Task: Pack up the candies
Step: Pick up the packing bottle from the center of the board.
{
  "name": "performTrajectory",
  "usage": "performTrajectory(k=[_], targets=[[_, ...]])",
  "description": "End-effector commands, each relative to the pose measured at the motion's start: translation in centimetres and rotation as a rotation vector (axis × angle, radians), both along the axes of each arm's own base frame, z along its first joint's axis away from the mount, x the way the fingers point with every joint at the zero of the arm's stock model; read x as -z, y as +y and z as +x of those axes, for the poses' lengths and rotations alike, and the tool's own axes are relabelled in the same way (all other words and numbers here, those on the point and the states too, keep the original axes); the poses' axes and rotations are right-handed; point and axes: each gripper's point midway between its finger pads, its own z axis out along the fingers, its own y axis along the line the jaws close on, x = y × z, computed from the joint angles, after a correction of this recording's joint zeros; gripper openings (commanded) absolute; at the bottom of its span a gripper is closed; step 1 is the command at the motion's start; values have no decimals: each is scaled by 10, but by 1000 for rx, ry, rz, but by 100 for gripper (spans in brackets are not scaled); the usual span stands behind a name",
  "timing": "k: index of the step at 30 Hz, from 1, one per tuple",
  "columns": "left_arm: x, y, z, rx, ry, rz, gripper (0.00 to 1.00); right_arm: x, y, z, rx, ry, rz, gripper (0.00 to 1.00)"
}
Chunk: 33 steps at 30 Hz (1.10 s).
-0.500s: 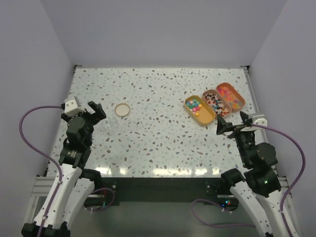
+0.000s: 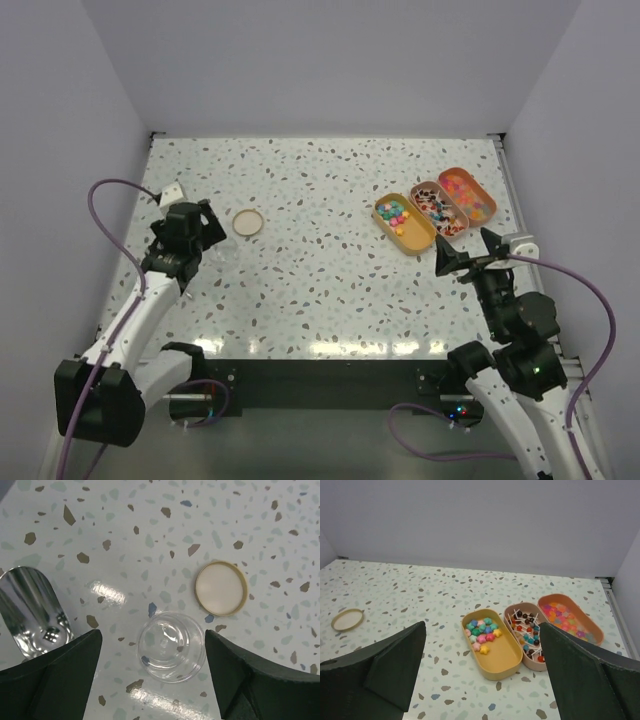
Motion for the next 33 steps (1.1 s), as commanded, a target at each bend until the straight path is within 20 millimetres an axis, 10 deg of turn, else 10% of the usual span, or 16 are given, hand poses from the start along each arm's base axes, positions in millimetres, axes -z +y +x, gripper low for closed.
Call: performTrajectory(k=[1,7,22,30,33], targets=[[16,-4,7,1,83,-35,87,-10,2,-1,-11,-52,28,99],[45,-9,13,12,188,-45,63,-11,2,-2,-12,-62,31,99],[85,7,0,-56,329,30,38,-11,-2,-5,5,-78,29,99],[77,-8,5,18,324,21,0,-11,-4,-5,11,-86,25,99],[70,-35,11,103,317,34,0,-12,-4,-6,13,-91,27,99]])
